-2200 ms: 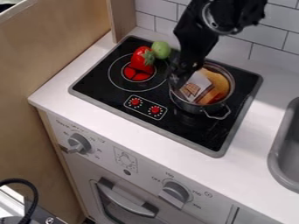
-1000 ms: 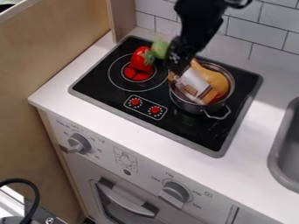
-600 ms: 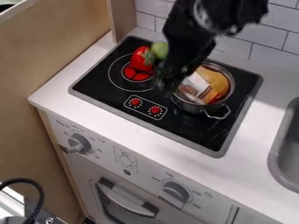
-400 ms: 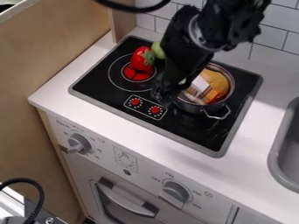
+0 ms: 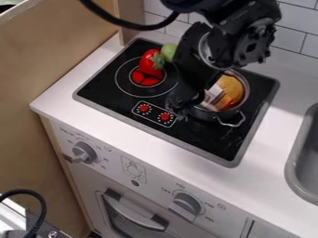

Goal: Move the tin into the bottom side of the burner

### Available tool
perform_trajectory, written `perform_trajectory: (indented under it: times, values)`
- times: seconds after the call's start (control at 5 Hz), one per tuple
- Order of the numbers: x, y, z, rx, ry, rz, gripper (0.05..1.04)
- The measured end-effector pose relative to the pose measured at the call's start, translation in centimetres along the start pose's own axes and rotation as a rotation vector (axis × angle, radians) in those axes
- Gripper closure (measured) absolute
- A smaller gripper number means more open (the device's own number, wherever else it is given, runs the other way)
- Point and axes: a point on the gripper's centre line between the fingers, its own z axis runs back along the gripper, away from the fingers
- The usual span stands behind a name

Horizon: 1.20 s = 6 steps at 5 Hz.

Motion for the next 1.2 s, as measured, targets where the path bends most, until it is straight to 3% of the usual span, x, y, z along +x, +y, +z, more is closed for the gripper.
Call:
perform_trajectory:
  times: [0.6,1.2]
  values:
    - [-0.2,0.3,-1.0,-0.026,-0.003,0.015,0.084]
    - [-1.0,0.3,-3.5,-0.072,-0.012,0.034,0.084]
